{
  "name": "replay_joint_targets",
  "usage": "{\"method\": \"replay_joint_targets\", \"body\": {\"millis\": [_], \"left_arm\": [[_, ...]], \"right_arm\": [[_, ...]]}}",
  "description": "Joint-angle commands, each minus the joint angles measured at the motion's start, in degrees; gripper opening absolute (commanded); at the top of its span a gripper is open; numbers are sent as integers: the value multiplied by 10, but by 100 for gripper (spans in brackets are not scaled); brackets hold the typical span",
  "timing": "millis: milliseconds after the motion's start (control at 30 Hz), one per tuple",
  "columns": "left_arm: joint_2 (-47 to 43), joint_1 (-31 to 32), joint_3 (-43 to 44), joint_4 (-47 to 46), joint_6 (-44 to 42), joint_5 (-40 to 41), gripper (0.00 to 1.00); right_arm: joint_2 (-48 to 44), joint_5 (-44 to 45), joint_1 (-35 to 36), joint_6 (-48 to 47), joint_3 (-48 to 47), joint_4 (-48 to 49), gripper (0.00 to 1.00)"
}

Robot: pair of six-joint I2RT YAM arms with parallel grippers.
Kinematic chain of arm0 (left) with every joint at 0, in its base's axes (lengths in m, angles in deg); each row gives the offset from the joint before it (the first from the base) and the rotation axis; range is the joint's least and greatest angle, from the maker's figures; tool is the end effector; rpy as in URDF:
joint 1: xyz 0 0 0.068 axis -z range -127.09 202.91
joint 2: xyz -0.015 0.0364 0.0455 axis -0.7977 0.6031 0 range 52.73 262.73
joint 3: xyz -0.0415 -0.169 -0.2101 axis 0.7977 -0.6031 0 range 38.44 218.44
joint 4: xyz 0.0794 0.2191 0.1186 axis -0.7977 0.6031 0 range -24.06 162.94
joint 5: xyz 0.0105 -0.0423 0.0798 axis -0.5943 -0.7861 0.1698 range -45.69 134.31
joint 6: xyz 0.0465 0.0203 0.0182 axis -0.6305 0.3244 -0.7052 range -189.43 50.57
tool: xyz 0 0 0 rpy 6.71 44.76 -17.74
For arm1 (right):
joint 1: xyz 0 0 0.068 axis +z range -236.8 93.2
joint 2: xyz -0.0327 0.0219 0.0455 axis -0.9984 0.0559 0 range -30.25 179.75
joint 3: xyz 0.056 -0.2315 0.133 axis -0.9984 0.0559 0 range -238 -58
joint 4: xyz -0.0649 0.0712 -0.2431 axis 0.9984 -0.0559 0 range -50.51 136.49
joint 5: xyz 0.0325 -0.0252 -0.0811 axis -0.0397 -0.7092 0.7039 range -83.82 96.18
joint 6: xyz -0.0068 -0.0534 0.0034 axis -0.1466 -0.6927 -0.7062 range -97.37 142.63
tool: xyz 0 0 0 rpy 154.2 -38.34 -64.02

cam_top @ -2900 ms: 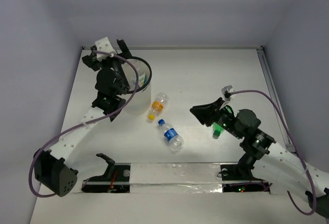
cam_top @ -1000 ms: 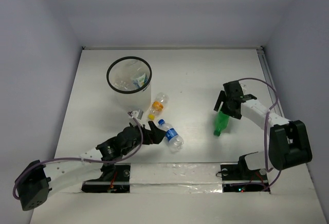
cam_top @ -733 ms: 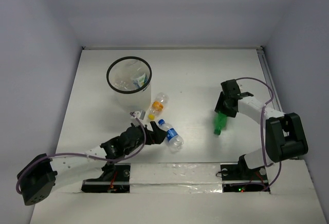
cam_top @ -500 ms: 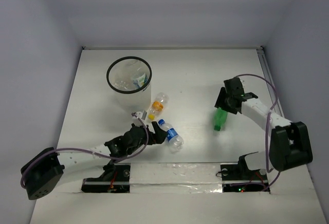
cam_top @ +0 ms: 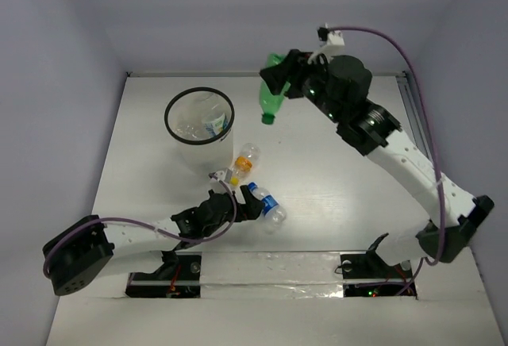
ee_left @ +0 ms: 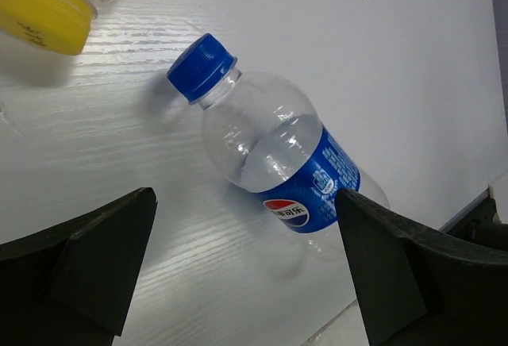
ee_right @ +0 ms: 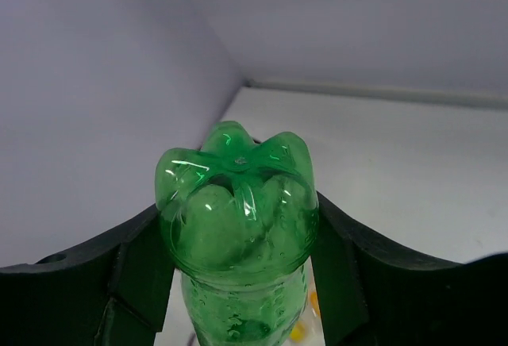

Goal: Put the plastic bottles in the bin

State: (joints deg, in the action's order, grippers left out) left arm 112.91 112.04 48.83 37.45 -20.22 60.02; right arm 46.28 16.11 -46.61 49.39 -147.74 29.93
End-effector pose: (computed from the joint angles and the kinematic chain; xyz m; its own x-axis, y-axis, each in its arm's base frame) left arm 0.1076 -0.1612 0.1548 -0.6493 -0.3341 -0.6832 0.3142 0.7003 -0.6410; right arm 0.2273 0.1839 0.4782 -0.2669 0.3552 -0.8959 -0.4300 0.7880 0.4406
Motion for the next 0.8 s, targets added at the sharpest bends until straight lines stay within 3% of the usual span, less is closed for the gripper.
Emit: {"method": "replay_joint_targets", "body": {"millis": [0, 167, 300, 433, 667, 767], "left_arm": [[4, 6, 30, -31, 19, 5, 95], [14, 12, 42, -25, 39, 8, 99], [29, 18, 58, -5, 41, 21, 99], [53, 18, 70, 1, 44, 31, 99], [101, 23, 86, 5, 48, 48, 99], [121, 23, 89, 3, 51, 58, 99]], "right_arm": [[95, -12, 26, -52, -100, 99, 41], [251, -15, 82, -99, -217, 197, 41], [353, -14, 106, -136, -328, 201, 42], [409, -16, 120, -152, -366, 210, 42], [426, -3, 149, -192, -315, 231, 45], [419, -1, 155, -190, -280, 249, 55]]}}
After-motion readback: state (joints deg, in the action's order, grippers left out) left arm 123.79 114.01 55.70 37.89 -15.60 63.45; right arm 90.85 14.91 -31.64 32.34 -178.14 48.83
